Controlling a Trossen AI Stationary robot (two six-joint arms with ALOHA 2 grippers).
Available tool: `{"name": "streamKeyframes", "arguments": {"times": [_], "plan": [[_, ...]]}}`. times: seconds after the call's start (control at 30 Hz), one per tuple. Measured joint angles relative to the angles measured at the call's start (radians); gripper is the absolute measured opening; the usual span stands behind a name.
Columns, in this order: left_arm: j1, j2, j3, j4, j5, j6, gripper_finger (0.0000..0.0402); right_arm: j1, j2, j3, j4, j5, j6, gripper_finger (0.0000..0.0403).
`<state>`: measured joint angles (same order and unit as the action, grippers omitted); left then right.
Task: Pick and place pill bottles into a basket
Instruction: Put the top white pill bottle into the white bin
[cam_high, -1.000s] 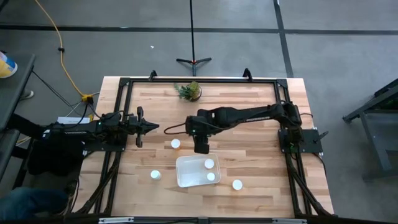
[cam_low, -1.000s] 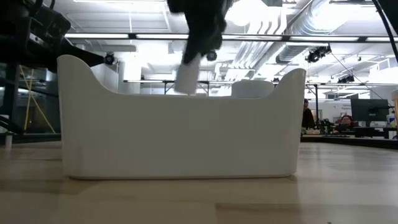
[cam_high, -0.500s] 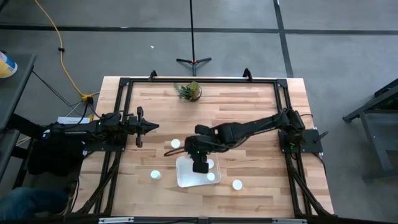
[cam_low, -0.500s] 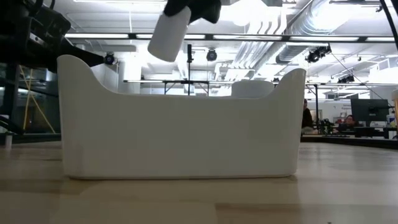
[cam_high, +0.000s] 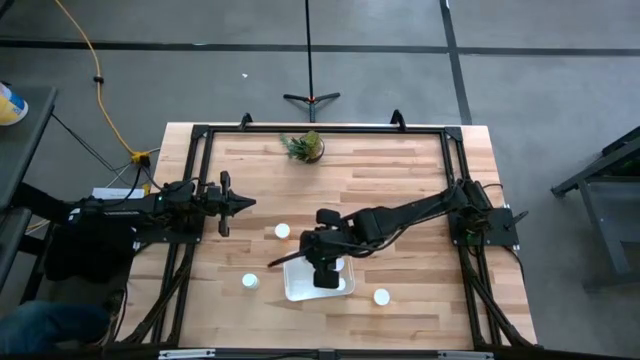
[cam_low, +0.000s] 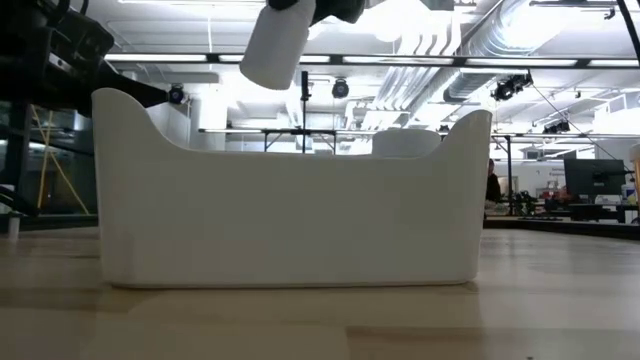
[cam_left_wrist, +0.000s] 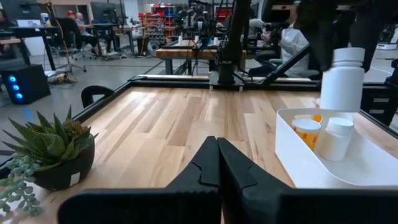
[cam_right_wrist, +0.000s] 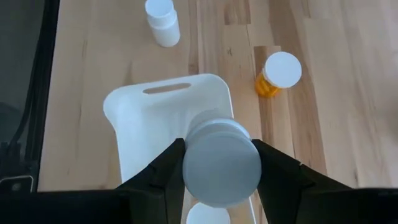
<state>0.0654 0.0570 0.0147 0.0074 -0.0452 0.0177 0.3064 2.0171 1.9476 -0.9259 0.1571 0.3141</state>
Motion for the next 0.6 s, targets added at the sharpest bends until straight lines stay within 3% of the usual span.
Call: {"name": "streamKeyframes", "arguments": {"times": [0.6], "plan": [[0.0, 0.0, 0.0, 0.0, -0.002, 0.001, 0.0023, 0.081, 0.026, 0.001, -0.028, -0.066, 0.029, 0.0147]]}}
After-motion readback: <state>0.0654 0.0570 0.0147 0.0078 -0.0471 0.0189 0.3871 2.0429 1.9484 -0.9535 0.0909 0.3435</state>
